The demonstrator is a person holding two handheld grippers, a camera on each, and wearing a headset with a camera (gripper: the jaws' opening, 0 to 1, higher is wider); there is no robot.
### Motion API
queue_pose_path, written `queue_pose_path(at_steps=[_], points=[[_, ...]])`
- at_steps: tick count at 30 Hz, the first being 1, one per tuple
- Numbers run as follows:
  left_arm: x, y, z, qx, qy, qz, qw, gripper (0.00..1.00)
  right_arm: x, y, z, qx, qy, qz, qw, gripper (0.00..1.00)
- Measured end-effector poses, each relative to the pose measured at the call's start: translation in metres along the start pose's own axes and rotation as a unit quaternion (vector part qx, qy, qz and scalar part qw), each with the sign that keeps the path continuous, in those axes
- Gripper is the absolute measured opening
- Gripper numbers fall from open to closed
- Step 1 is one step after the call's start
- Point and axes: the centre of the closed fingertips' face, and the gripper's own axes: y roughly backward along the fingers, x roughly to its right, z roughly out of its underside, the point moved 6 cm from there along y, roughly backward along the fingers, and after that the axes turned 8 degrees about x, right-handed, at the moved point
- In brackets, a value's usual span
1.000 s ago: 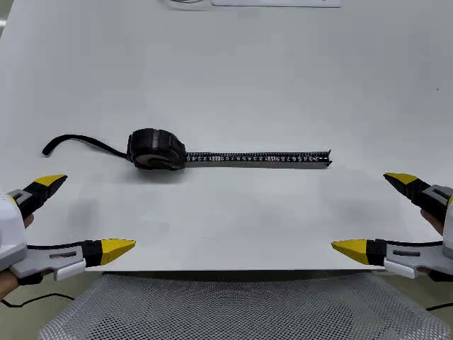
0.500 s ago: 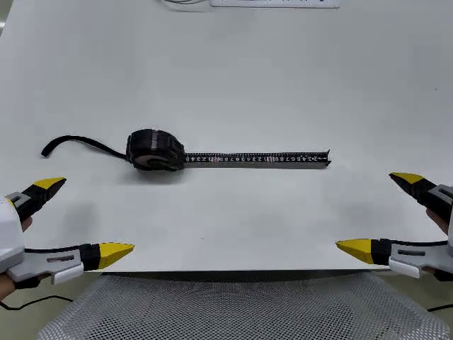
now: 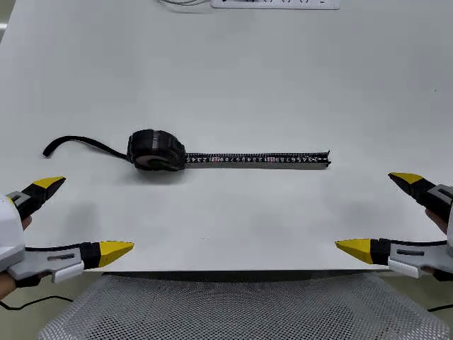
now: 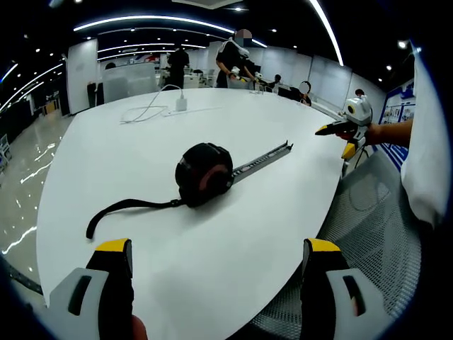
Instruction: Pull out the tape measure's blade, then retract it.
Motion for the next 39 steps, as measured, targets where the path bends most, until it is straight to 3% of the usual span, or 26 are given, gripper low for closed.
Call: queue_pose_path(at_steps=[11, 39], points=[[0.001, 0.000, -0.001, 0.000, 0.003, -0.002, 1.0000, 0.98, 0.000, 0.000, 0.000, 0.001, 0.000, 0.000, 1.0000, 0.90], [0.009, -0.025, -0.011, 0.016, 0.017, -0.008, 0.9997, 0.97, 0.002, -0.004, -0.004, 0.004, 0.004, -0.003, 1.0000, 0.90]])
